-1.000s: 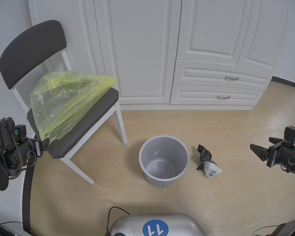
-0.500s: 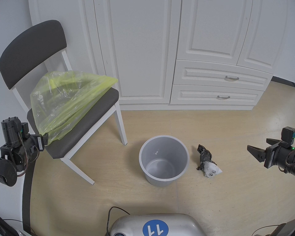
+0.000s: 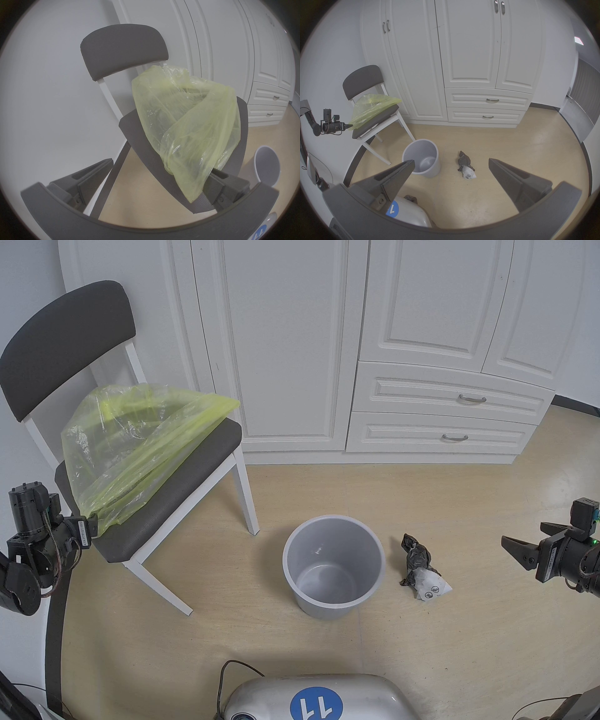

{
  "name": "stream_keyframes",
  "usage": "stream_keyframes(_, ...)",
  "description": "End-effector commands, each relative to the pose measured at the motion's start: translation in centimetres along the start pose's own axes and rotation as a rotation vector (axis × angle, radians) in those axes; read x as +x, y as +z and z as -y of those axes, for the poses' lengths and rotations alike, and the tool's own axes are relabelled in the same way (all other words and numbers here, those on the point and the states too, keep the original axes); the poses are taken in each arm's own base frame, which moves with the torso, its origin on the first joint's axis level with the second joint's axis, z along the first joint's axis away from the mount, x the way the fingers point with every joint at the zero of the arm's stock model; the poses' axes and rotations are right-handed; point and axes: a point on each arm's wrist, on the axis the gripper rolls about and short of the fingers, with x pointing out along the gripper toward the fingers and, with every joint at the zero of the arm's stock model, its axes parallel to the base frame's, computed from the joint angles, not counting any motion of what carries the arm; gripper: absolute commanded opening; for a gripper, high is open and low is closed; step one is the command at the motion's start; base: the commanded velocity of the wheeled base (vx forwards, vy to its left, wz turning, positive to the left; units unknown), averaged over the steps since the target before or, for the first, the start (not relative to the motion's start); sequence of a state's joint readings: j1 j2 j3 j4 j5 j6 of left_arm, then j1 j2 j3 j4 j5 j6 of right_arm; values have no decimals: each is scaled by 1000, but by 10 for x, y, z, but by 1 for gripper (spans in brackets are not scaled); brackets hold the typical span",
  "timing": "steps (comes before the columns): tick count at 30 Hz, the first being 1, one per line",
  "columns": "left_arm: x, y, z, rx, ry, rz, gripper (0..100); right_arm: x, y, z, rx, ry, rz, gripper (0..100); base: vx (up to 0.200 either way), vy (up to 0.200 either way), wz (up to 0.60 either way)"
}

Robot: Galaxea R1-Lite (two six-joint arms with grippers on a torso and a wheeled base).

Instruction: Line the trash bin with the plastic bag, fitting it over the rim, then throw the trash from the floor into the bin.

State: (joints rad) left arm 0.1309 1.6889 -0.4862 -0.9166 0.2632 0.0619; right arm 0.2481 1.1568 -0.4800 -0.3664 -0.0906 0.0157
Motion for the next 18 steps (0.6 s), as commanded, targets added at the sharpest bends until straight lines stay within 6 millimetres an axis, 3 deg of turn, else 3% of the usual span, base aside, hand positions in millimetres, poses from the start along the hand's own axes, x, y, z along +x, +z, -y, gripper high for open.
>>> stream_keyframes(1,1,2,-13,-7,42,5,100,-1,1,0,0,1,7,100,0,0,0)
stream_keyframes(10,-1,11,-30,-31,69,48,100,-1,1,-2,-4,14,7,100,0,0,0)
stream_keyframes(18,12,9,-25,-50,-23,119,100,-1,0,-7,-8,42,41,100,0,0,0)
